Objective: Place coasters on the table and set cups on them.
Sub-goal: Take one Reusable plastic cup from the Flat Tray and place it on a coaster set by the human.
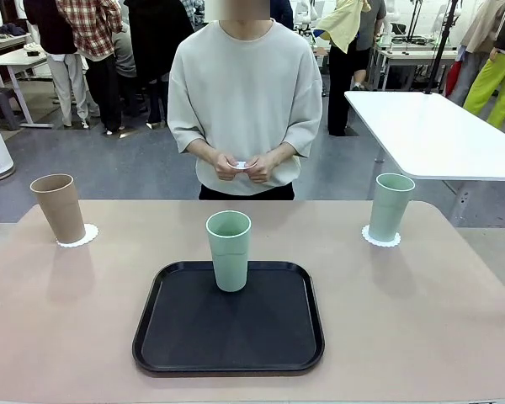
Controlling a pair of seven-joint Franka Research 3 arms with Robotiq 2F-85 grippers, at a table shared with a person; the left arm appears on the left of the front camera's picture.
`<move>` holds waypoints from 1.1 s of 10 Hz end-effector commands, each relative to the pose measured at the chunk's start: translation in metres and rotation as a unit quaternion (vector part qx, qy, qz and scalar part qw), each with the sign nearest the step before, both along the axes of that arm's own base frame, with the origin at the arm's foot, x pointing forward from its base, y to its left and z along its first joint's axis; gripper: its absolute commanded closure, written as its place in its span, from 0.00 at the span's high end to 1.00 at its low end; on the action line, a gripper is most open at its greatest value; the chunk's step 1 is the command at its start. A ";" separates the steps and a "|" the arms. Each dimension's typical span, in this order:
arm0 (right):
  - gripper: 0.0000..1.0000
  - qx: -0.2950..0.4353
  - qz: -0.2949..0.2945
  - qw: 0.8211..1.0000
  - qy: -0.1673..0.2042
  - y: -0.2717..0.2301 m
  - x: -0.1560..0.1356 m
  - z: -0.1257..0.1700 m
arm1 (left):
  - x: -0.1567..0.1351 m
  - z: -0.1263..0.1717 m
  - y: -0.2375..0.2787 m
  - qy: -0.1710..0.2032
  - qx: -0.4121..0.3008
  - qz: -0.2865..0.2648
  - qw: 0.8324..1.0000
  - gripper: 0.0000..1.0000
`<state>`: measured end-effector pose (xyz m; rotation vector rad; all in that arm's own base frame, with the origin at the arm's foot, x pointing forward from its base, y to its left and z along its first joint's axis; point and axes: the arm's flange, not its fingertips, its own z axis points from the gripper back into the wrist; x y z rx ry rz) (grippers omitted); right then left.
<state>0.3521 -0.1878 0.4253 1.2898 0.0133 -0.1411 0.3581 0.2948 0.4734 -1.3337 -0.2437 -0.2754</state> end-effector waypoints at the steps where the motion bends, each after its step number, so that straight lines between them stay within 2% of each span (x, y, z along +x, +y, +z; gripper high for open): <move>1: 1.00 0.004 0.001 1.000 -0.002 0.000 0.000 0.001 | -0.006 0.025 0.019 0.023 0.067 0.022 0.997 1.00; 4: 1.00 0.004 0.001 1.000 -0.002 0.000 0.000 0.001 | -0.009 0.029 0.018 0.043 0.102 0.012 0.994 1.00; 7: 1.00 0.004 0.001 1.000 -0.002 0.000 0.000 0.001 | -0.008 0.026 0.006 0.033 0.124 0.014 0.992 1.00; 8: 1.00 0.004 0.001 1.000 -0.002 0.000 0.000 0.001 | -0.005 0.028 0.020 0.035 0.099 0.006 0.994 1.00; 11: 1.00 0.004 0.001 1.000 -0.002 0.000 0.000 0.001 | -0.005 0.028 0.020 0.035 0.099 0.006 0.994 1.00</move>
